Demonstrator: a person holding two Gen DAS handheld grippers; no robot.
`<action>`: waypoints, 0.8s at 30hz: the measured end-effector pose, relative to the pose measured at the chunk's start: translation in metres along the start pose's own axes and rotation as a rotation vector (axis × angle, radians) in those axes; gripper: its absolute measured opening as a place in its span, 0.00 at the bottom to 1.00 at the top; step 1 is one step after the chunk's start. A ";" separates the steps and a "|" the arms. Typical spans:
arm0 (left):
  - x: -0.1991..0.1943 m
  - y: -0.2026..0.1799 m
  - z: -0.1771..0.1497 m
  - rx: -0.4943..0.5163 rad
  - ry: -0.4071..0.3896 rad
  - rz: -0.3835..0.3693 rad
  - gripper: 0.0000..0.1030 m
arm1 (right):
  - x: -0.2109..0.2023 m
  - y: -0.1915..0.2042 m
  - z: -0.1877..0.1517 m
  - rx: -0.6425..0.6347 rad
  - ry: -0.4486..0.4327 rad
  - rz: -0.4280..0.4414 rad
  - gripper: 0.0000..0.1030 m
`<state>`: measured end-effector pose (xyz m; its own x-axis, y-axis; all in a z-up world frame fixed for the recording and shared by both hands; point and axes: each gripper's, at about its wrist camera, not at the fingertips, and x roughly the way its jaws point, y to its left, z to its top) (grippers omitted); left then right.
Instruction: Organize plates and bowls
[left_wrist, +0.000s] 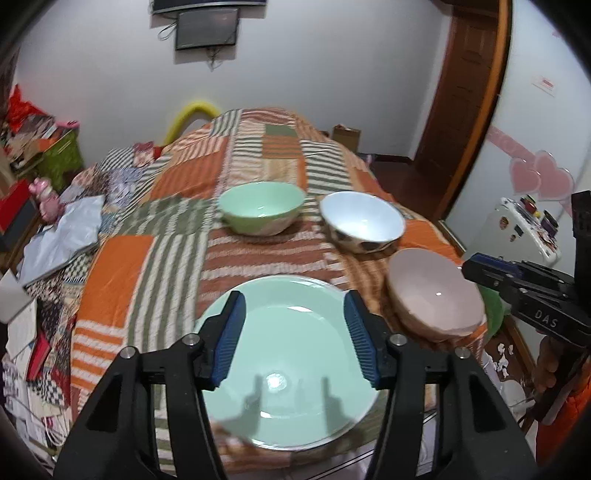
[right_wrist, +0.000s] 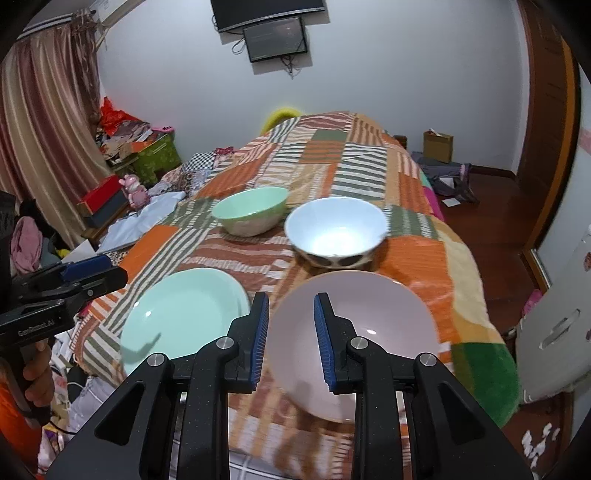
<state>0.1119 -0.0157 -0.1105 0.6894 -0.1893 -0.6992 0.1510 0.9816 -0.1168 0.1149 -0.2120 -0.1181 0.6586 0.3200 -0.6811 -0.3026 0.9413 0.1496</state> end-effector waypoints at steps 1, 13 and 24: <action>0.001 -0.005 0.002 0.005 -0.002 -0.007 0.59 | -0.001 -0.003 -0.001 0.003 -0.001 -0.011 0.22; 0.047 -0.062 0.012 0.079 0.060 -0.078 0.75 | -0.006 -0.051 -0.011 0.056 0.000 -0.077 0.62; 0.101 -0.087 0.002 0.101 0.185 -0.114 0.76 | 0.017 -0.082 -0.030 0.104 0.078 -0.080 0.62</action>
<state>0.1695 -0.1206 -0.1694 0.5239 -0.2824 -0.8036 0.2972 0.9448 -0.1382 0.1297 -0.2868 -0.1632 0.6212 0.2378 -0.7467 -0.1752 0.9709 0.1635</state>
